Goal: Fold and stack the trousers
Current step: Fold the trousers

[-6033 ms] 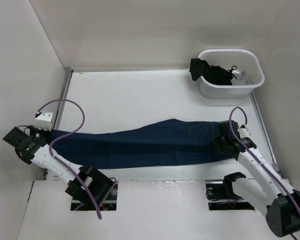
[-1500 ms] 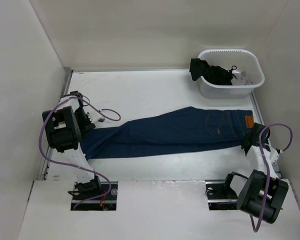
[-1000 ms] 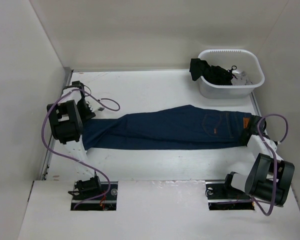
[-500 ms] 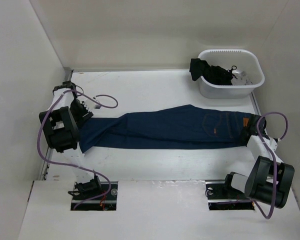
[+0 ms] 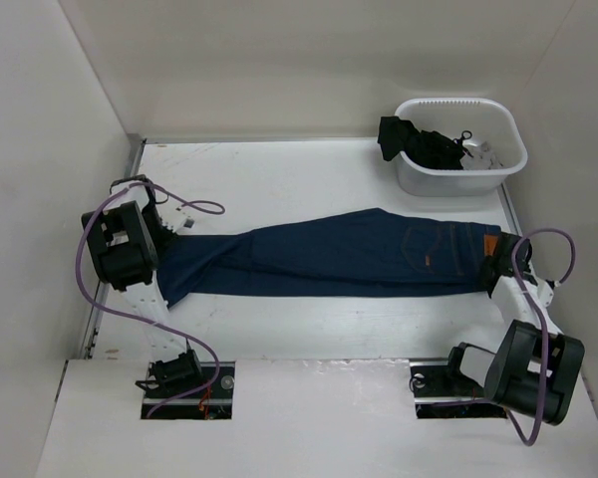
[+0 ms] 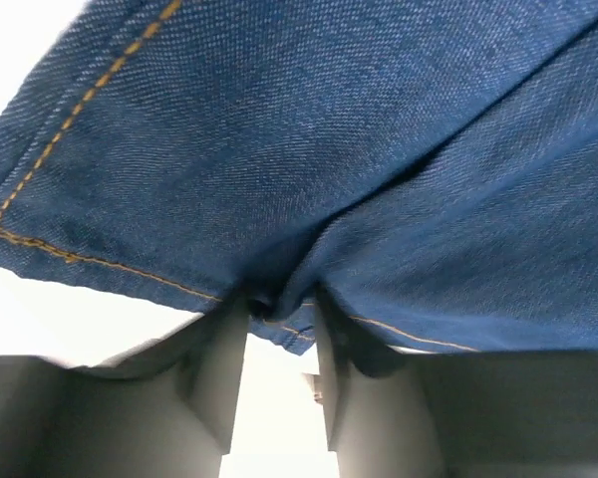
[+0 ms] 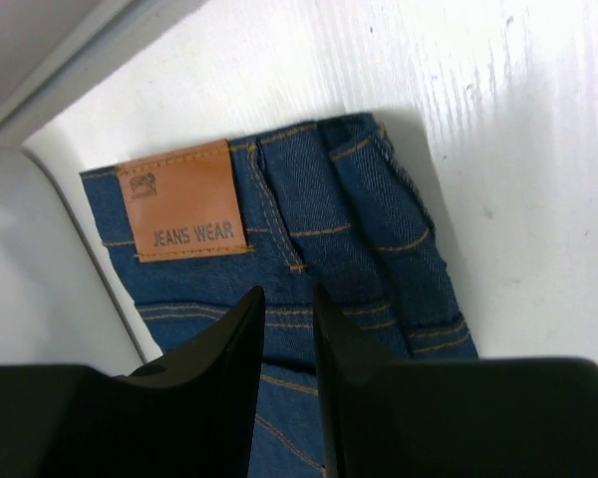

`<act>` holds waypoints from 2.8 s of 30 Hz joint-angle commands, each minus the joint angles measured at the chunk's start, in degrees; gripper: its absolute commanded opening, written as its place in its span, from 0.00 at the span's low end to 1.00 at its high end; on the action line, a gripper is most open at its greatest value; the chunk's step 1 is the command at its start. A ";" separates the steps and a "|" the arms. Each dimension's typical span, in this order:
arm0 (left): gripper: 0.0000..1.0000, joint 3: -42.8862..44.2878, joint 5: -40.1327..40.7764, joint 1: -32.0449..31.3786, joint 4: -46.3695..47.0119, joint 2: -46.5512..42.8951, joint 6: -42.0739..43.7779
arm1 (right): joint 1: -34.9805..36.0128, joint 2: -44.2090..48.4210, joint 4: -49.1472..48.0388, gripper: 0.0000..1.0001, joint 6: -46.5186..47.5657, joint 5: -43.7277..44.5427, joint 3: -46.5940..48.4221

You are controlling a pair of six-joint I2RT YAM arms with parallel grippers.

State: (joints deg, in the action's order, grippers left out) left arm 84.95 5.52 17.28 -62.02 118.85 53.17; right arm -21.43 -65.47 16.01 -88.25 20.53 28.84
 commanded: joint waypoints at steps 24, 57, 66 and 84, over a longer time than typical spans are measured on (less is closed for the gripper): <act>0.05 16.74 0.46 0.17 -4.52 -0.56 3.61 | -2.08 -1.06 1.66 0.04 7.04 2.23 1.22; 0.49 -28.42 -15.45 -29.54 18.23 -32.72 11.70 | 67.43 -0.08 -5.98 0.54 79.54 -17.28 12.47; 0.37 -29.93 -14.93 -29.71 22.38 -28.24 9.24 | 70.60 -13.17 -10.39 0.54 84.99 -18.18 15.80; 0.06 -29.84 -13.34 -29.89 20.19 -31.21 7.65 | 70.87 -28.21 -10.30 0.14 91.06 -5.24 19.15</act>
State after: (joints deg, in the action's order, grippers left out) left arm 55.09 -7.51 -12.43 -41.15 91.66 61.23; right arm 50.15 -91.07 8.21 2.44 12.69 46.02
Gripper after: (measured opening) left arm 0.068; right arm 0.170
